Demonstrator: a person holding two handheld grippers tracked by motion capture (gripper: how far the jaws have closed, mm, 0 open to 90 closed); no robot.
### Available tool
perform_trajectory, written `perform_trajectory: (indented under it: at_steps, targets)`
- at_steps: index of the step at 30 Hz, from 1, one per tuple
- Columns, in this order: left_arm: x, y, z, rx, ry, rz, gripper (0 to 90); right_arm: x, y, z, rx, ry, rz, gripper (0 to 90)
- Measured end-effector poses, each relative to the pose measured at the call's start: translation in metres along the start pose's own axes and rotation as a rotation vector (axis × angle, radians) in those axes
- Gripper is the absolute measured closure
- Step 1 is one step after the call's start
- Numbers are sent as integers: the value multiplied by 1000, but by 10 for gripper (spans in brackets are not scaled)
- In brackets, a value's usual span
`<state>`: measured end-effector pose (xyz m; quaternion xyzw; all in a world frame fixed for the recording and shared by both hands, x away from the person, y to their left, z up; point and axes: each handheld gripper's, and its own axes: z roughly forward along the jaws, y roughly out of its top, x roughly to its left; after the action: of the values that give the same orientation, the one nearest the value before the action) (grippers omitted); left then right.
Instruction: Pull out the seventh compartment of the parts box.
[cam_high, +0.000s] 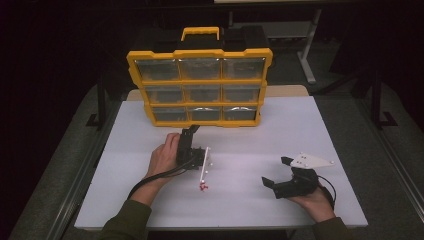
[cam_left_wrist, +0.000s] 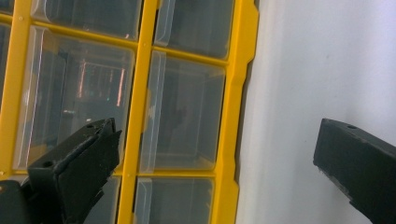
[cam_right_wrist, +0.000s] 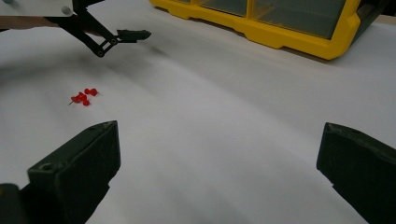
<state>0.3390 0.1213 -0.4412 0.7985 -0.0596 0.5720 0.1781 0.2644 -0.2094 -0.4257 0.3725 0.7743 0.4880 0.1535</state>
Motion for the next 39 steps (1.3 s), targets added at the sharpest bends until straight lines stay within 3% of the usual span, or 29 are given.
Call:
perform_trajectory:
  at_steps: [6, 8, 39]
  targets:
    - [-1, -3, 3, 15, 13, 7, 0, 0, 0, 0, 1, 0, 2, 0]
    - [0, -3, 4, 38, 13, 33, 0, 0, 0, 0, -1, 0, 0, 0]
    - [8, -26, 21, 148, 107, 39, 0, -1, 0, -1, -5, 2, 1, 0]
